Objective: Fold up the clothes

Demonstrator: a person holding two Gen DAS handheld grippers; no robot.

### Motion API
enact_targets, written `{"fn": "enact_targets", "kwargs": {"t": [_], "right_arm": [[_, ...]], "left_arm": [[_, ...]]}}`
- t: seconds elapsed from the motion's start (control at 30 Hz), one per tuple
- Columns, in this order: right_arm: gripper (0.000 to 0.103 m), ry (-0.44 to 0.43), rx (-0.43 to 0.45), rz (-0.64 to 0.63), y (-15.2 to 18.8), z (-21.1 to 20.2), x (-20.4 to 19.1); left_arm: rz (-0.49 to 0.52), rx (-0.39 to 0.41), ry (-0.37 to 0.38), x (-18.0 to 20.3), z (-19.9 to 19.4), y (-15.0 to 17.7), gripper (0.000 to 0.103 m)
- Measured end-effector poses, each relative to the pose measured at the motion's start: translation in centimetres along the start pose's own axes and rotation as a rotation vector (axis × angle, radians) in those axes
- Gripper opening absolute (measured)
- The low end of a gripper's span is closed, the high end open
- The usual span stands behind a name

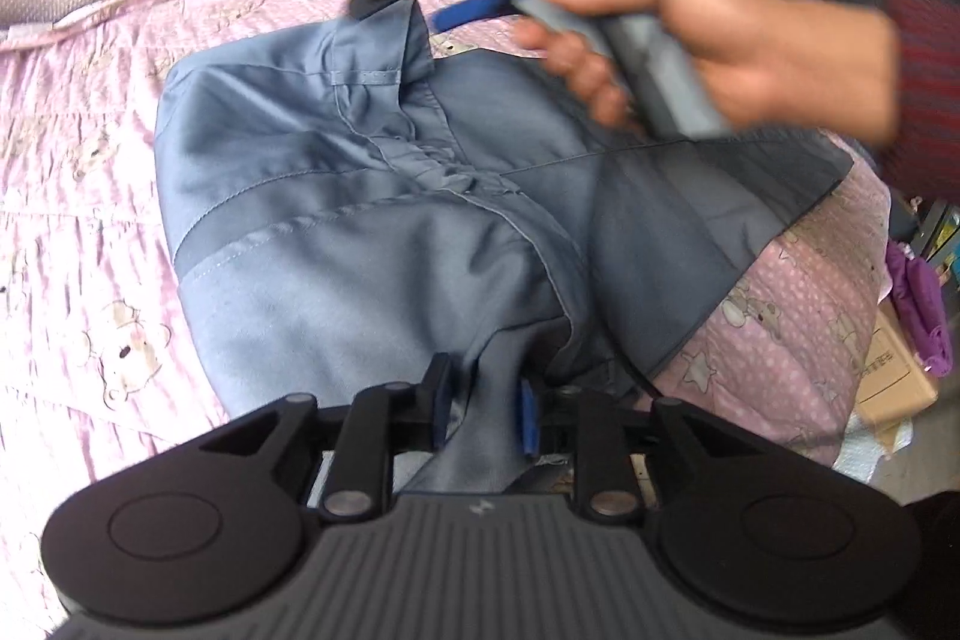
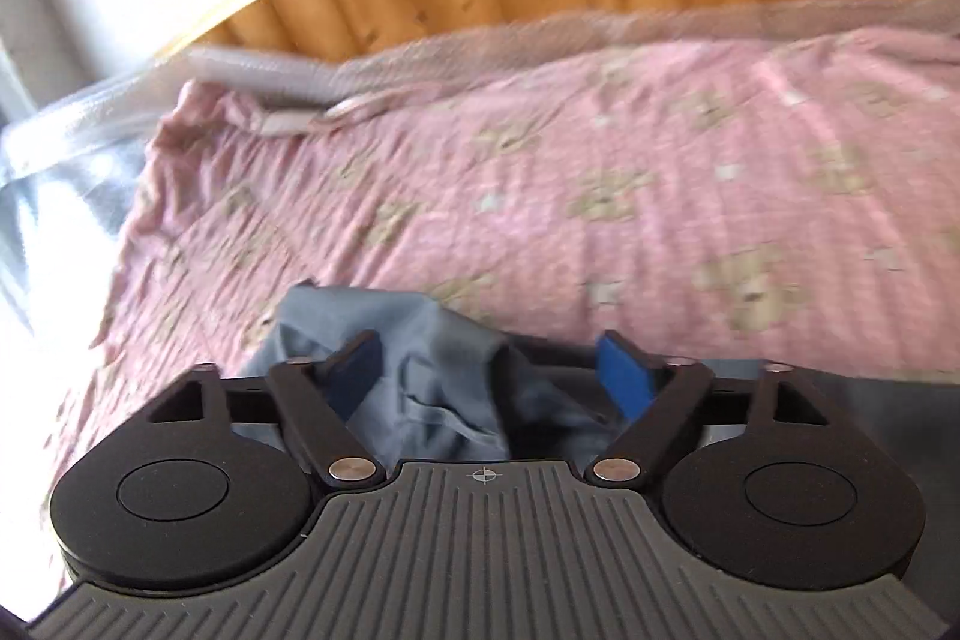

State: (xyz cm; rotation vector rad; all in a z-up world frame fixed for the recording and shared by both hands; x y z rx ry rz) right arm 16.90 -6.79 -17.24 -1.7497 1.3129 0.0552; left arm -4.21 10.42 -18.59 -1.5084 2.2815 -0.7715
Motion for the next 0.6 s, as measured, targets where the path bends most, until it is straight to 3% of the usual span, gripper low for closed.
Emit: {"fn": "enact_targets", "kwargs": {"t": [0.03,0.13,0.17,0.23,0.3,0.33,0.37,0.4,0.43,0.47,0.5,0.53,0.57,0.6], "right_arm": [[0.003,-0.025,-0.060,0.057,0.0,0.9,0.7],[0.003,0.072,-0.067,0.249,1.1,1.1,3.2],[0.004,0.066,-0.054,0.319,1.6,1.2,4.4],[0.006,0.066,-0.031,0.339,2.0,1.7,5.0],[0.016,0.076,-0.016,0.314,2.1,1.6,4.5],[0.037,0.097,-0.014,0.291,2.0,1.3,4.0],[0.048,0.125,-0.008,0.265,1.9,0.9,3.5],[0.067,0.171,0.004,0.233,1.9,0.5,2.9],[0.073,0.196,0.002,0.215,2.0,0.4,2.6],[0.070,0.175,-0.022,0.218,2.3,0.6,2.7],[0.043,0.141,-0.047,0.227,2.6,1.0,2.8],[0.034,0.094,-0.066,0.236,2.8,1.6,2.9],[0.031,0.083,-0.064,0.212,2.7,2.1,2.6],[0.019,0.064,-0.065,0.192,2.4,2.6,2.3]], "left_arm": [[-0.003,0.002,-0.002,0.0,0.0,0.1,0.022],[-0.011,0.009,-0.009,0.2,-0.1,0.5,0.023],[-0.014,0.011,-0.011,0.2,-0.1,0.6,0.024],[-0.032,0.013,-0.010,0.1,-0.1,0.8,0.025],[-0.048,0.015,-0.004,0.1,-0.2,1.0,0.025],[-0.057,0.016,0.000,0.0,-0.2,1.0,0.025],[-0.065,0.017,0.004,-0.1,-0.2,1.0,0.026],[-0.072,0.019,0.007,-0.2,-0.2,1.0,0.026],[-0.079,0.021,0.010,-0.4,-0.2,1.0,0.026],[-0.086,0.022,0.012,-0.5,-0.2,1.0,0.026],[-0.094,0.023,0.014,-0.6,-0.2,1.1,0.026],[-0.103,0.024,0.017,-0.7,-0.1,1.1,0.026],[-0.113,0.025,0.019,-0.7,-0.1,1.0,0.026],[-0.122,0.026,0.021,-0.7,0.0,1.0,0.026]]}}
Point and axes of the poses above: each gripper's, at about its wrist camera, not at the fingertips, and z roughly the way its jaws point, x to its right, y to its underside, the point moved 1 cm from there along z, roughly the way its jaws point, and after that the axes turned 12 degrees about -y, right-handed, at the moved point
